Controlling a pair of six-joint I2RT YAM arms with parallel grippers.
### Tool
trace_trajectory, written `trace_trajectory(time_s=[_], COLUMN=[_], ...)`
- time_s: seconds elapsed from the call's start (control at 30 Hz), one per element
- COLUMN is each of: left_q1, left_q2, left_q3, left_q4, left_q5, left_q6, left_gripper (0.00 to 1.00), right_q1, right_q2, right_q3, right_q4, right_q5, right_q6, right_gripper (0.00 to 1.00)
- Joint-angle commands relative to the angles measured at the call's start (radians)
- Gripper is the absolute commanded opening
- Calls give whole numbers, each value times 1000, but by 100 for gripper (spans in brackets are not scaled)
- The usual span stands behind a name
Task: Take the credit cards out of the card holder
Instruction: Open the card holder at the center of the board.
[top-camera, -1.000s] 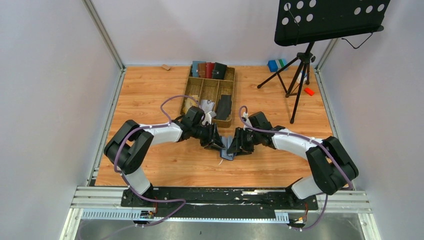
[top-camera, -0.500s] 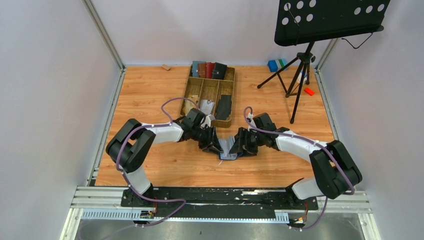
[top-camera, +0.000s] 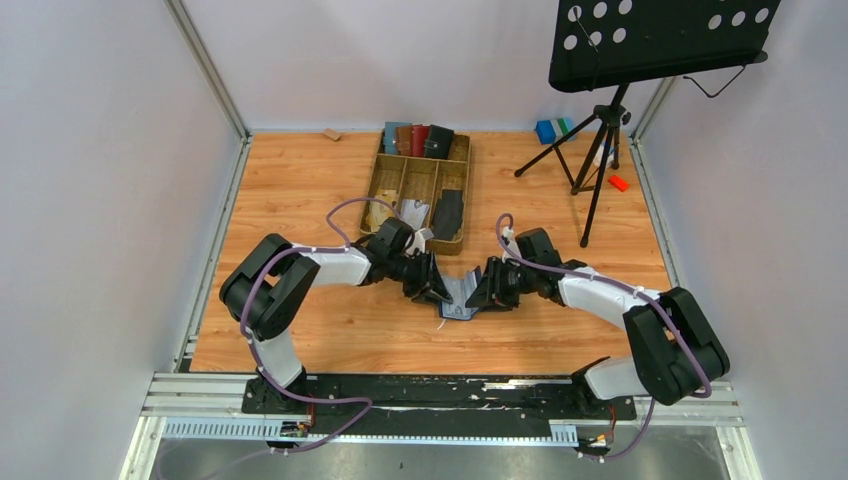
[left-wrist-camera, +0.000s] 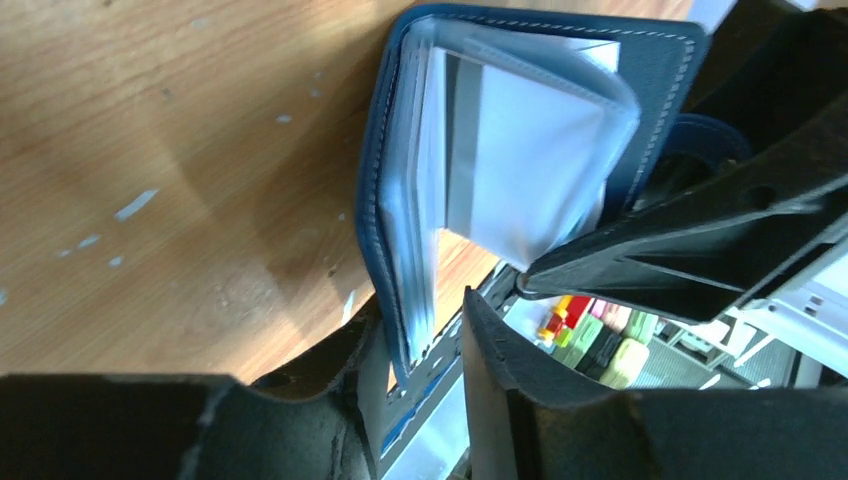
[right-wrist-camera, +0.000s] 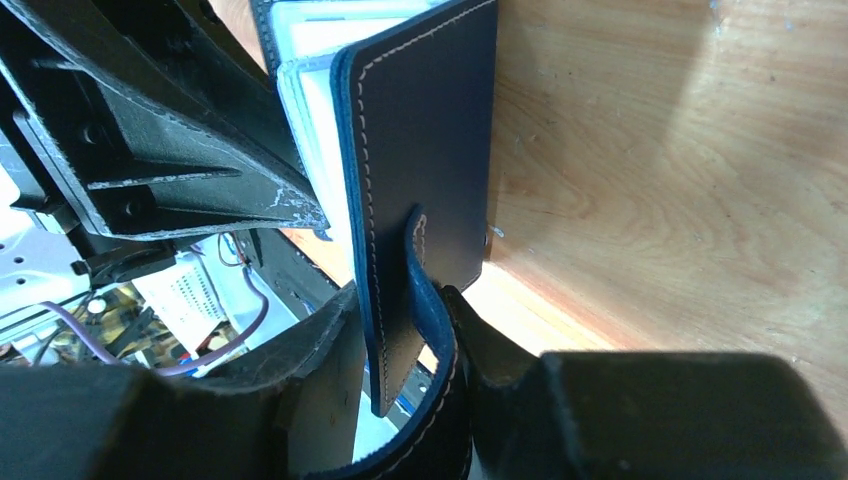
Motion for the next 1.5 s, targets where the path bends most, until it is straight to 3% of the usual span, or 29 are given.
trace_trajectory(time_s=[0.0,0.13,0.33,0.47,0.67,0.83,1.07,1.2,1.47], left_q1=[-5,-5,-5,-6,-7,-9,-8,-9,-8], left_q2=[1,-9,3,2,8,8,8,9,13], left_q3=[-23,-15,53,73,73,84,96,101,102], left_q4=[206,201,-51,-101,-110,-116,-139,-158,-181], left_q5=[52,42,-15,-34,-30,-25,-20,-22,-16], left_q6=[-99,-94,51,79,85,90,113,129,153], left_gripper=[34,19,7,4,4,4,4,4,4], right_q1=[-16,-30,-61,-83,-94,-98,-99,-117,-150], right_q2=[-6,-10,-40,-62,-74,-47,-13,-16,40], right_q3=[-39,-59,-49,-52,-64,-67,-46,-37,-18], right_q4=[73,105,36,25,58,60,34,-27,-61], right_q5=[-55,-83,-39,-37,-46,-48,-32,29,33], right_q6=[29,44,10,-7,6,9,0,-11,-45], right_gripper=[31,32,58,64,62,48,42,30,38])
